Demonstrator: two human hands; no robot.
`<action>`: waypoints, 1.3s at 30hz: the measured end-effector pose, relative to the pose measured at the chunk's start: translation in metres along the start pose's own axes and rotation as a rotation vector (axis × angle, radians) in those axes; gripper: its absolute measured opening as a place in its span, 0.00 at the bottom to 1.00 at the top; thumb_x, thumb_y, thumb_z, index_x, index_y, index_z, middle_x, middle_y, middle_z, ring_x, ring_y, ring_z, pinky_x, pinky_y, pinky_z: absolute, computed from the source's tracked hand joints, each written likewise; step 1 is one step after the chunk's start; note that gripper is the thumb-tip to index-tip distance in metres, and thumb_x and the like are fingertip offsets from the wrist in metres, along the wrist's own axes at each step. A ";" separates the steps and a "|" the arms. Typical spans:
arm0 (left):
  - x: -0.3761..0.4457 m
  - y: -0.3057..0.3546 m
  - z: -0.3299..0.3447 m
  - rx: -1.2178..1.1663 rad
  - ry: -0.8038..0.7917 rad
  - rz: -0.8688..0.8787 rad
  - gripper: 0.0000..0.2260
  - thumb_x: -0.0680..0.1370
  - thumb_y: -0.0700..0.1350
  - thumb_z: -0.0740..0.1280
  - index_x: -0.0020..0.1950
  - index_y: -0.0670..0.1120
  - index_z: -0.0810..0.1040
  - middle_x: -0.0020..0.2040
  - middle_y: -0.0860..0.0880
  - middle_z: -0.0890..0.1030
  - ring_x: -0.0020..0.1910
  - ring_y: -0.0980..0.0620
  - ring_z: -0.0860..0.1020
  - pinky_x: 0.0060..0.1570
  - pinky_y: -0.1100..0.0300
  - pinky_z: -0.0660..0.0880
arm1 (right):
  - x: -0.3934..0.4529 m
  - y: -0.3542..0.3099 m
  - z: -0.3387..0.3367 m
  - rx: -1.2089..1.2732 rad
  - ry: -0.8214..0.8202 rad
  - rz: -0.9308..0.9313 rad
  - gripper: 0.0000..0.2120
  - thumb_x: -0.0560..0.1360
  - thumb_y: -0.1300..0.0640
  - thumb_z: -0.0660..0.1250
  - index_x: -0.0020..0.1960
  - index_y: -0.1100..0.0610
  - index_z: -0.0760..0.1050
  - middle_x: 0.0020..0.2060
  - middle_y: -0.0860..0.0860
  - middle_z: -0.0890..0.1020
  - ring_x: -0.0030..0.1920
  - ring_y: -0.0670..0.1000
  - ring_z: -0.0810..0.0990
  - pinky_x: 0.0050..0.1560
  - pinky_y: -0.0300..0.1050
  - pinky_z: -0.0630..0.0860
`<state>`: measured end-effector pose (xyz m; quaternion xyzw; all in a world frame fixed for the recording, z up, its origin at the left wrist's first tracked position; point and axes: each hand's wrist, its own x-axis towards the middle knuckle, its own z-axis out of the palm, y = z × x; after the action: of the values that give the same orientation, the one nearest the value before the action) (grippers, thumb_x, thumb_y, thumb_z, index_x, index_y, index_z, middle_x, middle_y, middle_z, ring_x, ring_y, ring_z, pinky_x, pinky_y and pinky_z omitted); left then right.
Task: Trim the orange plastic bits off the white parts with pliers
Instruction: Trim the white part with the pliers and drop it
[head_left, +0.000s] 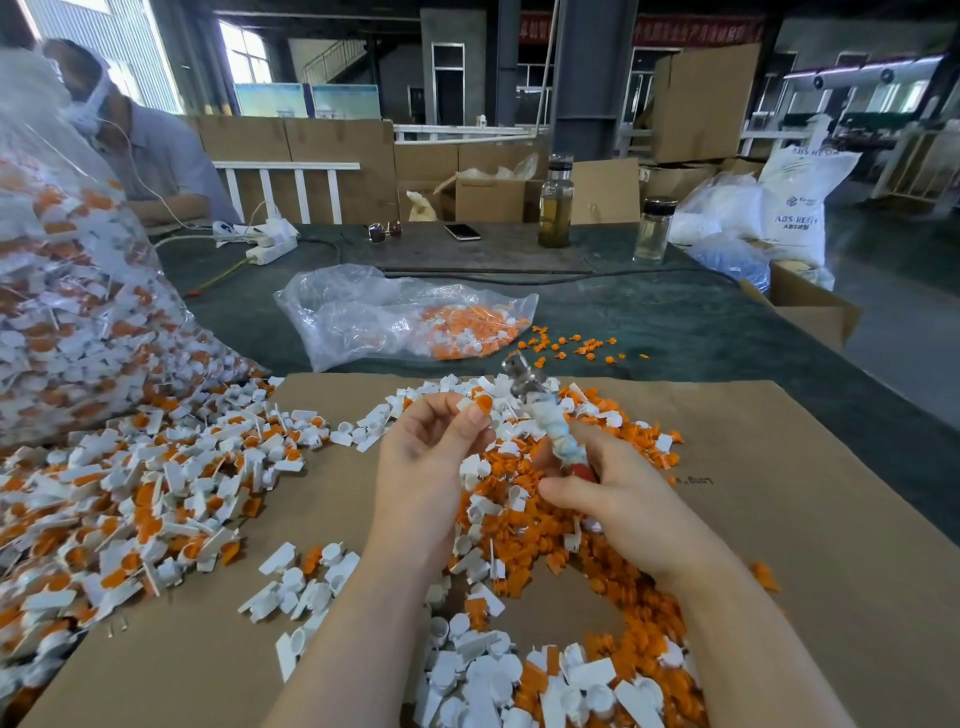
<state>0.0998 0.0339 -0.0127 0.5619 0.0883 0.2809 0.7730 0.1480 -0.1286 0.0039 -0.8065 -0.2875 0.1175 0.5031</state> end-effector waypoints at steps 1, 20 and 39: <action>0.000 0.000 -0.001 -0.022 -0.009 0.006 0.01 0.76 0.40 0.70 0.45 0.44 0.80 0.37 0.52 0.82 0.38 0.55 0.81 0.45 0.63 0.78 | 0.000 0.000 0.000 -0.033 -0.025 0.004 0.09 0.74 0.54 0.70 0.52 0.48 0.74 0.44 0.43 0.80 0.44 0.42 0.79 0.50 0.48 0.76; -0.001 0.002 -0.002 0.064 0.009 0.065 0.05 0.79 0.37 0.67 0.45 0.45 0.79 0.39 0.50 0.82 0.40 0.56 0.79 0.44 0.63 0.78 | 0.002 0.003 0.010 -0.280 -0.060 -0.062 0.08 0.75 0.60 0.64 0.47 0.47 0.76 0.35 0.42 0.80 0.34 0.45 0.77 0.35 0.48 0.76; 0.023 0.025 -0.062 -1.090 0.662 -0.344 0.10 0.85 0.41 0.58 0.58 0.40 0.76 0.39 0.46 0.86 0.36 0.55 0.85 0.37 0.61 0.80 | 0.008 0.014 0.008 -0.399 0.386 0.071 0.08 0.76 0.54 0.64 0.39 0.46 0.69 0.32 0.44 0.76 0.32 0.44 0.75 0.28 0.39 0.65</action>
<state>0.0823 0.1022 -0.0074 -0.0480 0.2550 0.3158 0.9126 0.1556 -0.1226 -0.0118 -0.9066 -0.1754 -0.0799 0.3754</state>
